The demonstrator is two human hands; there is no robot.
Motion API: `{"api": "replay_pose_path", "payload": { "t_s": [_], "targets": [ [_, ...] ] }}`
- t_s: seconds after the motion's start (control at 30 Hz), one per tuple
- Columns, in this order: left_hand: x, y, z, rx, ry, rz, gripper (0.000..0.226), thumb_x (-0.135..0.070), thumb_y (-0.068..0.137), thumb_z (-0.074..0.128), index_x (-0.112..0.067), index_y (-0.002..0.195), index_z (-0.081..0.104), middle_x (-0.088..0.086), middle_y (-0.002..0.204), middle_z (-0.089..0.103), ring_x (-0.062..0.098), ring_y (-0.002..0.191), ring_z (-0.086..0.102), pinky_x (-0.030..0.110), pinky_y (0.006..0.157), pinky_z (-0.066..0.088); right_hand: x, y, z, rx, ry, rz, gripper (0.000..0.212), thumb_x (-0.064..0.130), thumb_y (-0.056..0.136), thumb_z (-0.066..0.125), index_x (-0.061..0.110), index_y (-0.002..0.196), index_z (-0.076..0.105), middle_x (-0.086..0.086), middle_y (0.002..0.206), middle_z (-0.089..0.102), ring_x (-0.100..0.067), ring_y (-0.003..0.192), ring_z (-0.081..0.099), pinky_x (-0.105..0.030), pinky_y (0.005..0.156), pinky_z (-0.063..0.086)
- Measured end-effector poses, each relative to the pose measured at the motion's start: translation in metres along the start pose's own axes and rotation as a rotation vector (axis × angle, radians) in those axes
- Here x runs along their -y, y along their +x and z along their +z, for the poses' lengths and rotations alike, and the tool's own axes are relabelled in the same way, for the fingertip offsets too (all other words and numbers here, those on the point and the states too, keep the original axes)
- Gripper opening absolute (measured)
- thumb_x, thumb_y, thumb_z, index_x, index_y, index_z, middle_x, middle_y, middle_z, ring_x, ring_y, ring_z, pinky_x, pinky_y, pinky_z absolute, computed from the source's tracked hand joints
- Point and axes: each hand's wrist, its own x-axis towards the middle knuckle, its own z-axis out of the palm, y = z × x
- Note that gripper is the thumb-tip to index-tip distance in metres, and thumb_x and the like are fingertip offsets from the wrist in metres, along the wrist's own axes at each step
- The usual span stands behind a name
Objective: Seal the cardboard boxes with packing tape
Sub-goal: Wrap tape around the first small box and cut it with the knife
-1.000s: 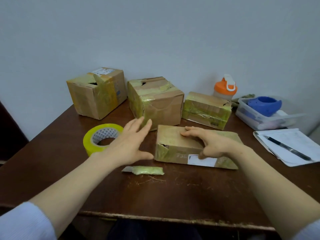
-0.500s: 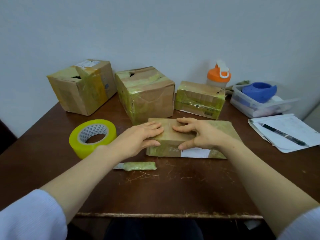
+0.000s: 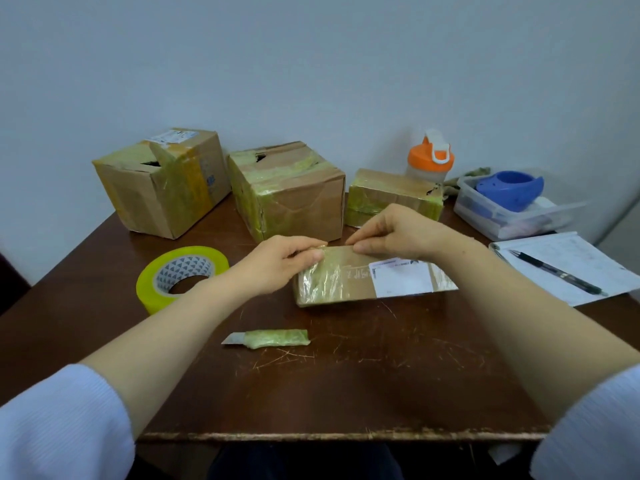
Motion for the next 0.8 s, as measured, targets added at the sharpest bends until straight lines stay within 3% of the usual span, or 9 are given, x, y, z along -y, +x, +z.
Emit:
{"api": "replay_pose_path", "payload": {
  "t_s": [0.07,0.13,0.23,0.37,0.5,0.57,0.7,0.77,0.8],
  "targets": [
    [0.001,0.005,0.003,-0.050,-0.139,-0.064,0.031,-0.029,0.097,0.050,-0.021,0.124,0.062,-0.006,0.118,0.064,0.008,0.113,0.056,0.028,0.100,0.043,0.001,0.004,0.011,-0.082,-0.123,0.005,0.031,0.024,0.096,0.053,0.016,0.125,0.062,0.001,0.126,0.063,-0.013,0.116,0.055,-0.025,0.099,0.040],
    [0.002,0.008,0.006,-0.090,-0.245,-0.124,0.028,-0.029,0.097,0.049,-0.020,0.119,0.064,-0.006,0.114,0.066,0.007,0.109,0.058,0.020,0.092,0.046,-0.001,0.006,0.029,-0.149,-0.217,-0.003,0.036,0.029,0.099,0.044,0.017,0.131,0.055,-0.001,0.133,0.057,-0.018,0.123,0.049,-0.031,0.104,0.034],
    [0.004,0.015,0.011,-0.163,-0.327,-0.156,0.021,-0.033,0.095,0.053,-0.024,0.106,0.069,-0.009,0.103,0.069,0.002,0.097,0.061,0.010,0.077,0.046,-0.008,0.010,0.055,-0.314,-0.345,-0.051,0.035,0.029,0.101,0.037,0.015,0.128,0.055,-0.004,0.125,0.060,-0.023,0.117,0.049,-0.035,0.104,0.027],
    [0.007,0.025,0.013,-0.240,-0.345,-0.174,0.015,-0.035,0.091,0.059,-0.030,0.085,0.071,-0.014,0.085,0.071,-0.004,0.078,0.061,0.008,0.066,0.047,-0.013,0.018,0.069,-0.435,-0.379,-0.056,0.034,0.030,0.102,0.031,0.017,0.120,0.056,-0.001,0.117,0.060,-0.021,0.112,0.048,-0.033,0.106,0.023],
    [0.008,0.034,0.009,-0.258,-0.407,-0.248,0.021,-0.034,0.090,0.062,-0.032,0.072,0.073,-0.015,0.076,0.072,-0.004,0.077,0.064,0.009,0.063,0.045,-0.014,0.025,0.068,-0.411,-0.422,-0.030,0.036,0.033,0.102,0.029,0.018,0.120,0.056,-0.001,0.118,0.060,-0.022,0.112,0.047,-0.032,0.107,0.020],
    [0.010,0.037,0.009,-0.260,-0.429,-0.289,0.026,-0.035,0.092,0.059,-0.029,0.072,0.073,-0.013,0.077,0.072,0.000,0.080,0.064,0.013,0.065,0.043,-0.011,0.030,0.065,-0.370,-0.366,0.021,0.044,0.047,0.099,0.029,0.019,0.117,0.058,0.000,0.117,0.060,-0.021,0.116,0.047,-0.035,0.112,0.013],
    [0.012,0.040,0.006,-0.216,-0.444,-0.404,0.030,-0.041,0.093,0.054,-0.019,0.099,0.073,-0.004,0.098,0.070,0.009,0.092,0.061,0.022,0.076,0.046,0.000,0.039,0.062,-0.188,-0.331,0.179,0.095,0.092,0.063,0.029,0.018,0.117,0.057,-0.001,0.121,0.056,-0.023,0.124,0.042,-0.053,0.114,0.002],
    [0.013,0.041,0.004,-0.195,-0.451,-0.441,0.031,-0.041,0.092,0.055,-0.017,0.103,0.072,0.000,0.103,0.070,0.015,0.098,0.062,0.030,0.088,0.048,0.003,0.043,0.062,-0.147,-0.386,0.210,0.100,0.094,0.059,0.032,0.017,0.119,0.054,-0.003,0.123,0.055,-0.026,0.126,0.041,-0.055,0.113,0.003],
    [0.014,0.041,0.004,-0.193,-0.457,-0.440,0.029,-0.041,0.092,0.056,-0.017,0.100,0.072,0.000,0.101,0.070,0.016,0.098,0.063,0.030,0.087,0.049,0.003,0.046,0.062,-0.148,-0.375,0.220,0.095,0.091,0.062,0.033,0.018,0.119,0.054,-0.003,0.124,0.055,-0.026,0.126,0.041,-0.055,0.114,0.005]
  ]
}}
